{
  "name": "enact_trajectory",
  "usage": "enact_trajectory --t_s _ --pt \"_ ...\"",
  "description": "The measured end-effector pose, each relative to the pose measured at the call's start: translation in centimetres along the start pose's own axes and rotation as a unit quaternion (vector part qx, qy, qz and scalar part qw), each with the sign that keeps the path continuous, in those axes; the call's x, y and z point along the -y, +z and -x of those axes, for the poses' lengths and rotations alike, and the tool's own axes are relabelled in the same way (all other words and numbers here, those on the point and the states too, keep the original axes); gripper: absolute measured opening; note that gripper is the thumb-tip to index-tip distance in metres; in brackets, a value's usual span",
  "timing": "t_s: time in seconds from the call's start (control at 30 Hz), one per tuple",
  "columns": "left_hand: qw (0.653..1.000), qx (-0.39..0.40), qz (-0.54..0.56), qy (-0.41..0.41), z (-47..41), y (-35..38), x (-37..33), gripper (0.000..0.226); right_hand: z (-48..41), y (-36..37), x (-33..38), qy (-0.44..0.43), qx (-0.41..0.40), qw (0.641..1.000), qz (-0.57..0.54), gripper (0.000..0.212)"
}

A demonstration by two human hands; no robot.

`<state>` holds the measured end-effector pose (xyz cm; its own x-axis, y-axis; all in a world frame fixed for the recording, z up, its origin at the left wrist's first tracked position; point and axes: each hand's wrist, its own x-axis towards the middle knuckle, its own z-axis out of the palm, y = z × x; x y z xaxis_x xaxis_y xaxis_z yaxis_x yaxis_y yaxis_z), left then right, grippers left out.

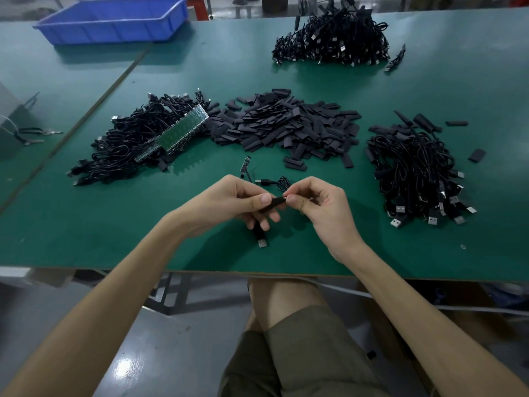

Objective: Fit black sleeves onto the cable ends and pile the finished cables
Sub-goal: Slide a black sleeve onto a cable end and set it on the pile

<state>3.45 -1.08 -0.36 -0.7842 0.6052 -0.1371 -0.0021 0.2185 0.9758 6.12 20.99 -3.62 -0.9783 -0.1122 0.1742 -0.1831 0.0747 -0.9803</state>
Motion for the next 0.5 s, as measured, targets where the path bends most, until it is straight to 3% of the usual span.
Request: enact_trajectory --t_s 0.17,0.5 --pt "0.992 0.028 0.118 0.018 0.8 -0.9 0.6 0.032 0.0 0.0 -0.2 0.019 -0.025 0.998 -0.052 0.017" --pt "0.988 -0.009 0.139 0.06 0.6 0.1 0.6 0.035 0.2 0.0 -0.3 0.043 -0.009 0.996 -0.073 0.009"
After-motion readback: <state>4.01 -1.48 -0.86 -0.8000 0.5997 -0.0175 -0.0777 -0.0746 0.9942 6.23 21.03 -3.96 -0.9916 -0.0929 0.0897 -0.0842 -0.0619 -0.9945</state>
